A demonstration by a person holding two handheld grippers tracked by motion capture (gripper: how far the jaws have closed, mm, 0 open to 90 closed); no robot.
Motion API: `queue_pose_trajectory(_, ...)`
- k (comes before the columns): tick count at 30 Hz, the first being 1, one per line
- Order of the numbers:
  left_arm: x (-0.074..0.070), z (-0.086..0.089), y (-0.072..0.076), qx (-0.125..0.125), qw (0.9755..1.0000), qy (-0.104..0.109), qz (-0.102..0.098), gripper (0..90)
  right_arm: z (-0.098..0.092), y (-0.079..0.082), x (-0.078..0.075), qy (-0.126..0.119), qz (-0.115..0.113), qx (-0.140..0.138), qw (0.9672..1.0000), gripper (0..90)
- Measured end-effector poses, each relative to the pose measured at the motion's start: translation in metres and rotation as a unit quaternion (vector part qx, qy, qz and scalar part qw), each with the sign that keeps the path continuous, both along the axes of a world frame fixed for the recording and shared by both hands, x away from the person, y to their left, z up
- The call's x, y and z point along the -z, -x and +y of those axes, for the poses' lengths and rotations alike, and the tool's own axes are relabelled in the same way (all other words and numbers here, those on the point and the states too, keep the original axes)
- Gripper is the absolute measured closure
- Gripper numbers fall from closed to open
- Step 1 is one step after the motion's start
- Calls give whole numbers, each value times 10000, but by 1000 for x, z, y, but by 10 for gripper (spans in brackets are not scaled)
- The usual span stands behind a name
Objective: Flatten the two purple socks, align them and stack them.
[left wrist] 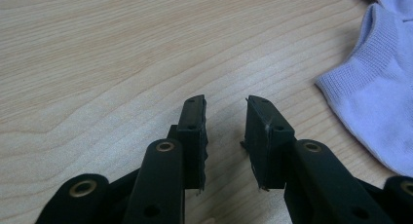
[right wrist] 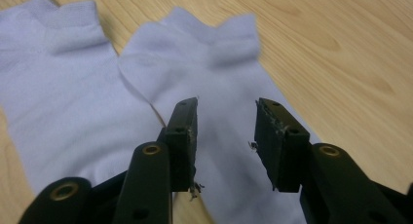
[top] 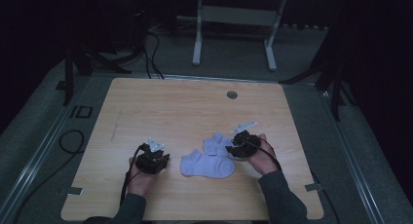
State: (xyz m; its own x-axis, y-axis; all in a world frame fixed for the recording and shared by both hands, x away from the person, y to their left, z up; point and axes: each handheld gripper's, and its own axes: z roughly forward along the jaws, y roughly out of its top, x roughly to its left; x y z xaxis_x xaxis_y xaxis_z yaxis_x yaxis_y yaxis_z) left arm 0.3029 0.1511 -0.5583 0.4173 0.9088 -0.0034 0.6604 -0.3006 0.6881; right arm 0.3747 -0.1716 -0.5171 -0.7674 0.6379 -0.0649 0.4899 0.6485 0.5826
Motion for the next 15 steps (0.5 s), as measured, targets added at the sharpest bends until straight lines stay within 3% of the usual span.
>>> queue_pose_trajectory(3,0,0,0,8,10000,-5,0,691,13,-8,2,100,-3,-200,9997,579)
queue_pose_trajectory(6,0,0,0,15,10000,3,13,683,25,-13,5,1,25,-389,9992,577)
queue_pose_trajectory(9,0,0,0,11,10000,2,13,683,35,-17,11,75,70,-484,9988,571)
queue_pose_trajectory(14,0,0,0,12,10000,0,15,683,39,-29,23,212,201,-377,9989,545)
queue_pose_trajectory(15,0,0,0,10,10000,1,15,683,37,-32,25,140,265,-365,9989,541)
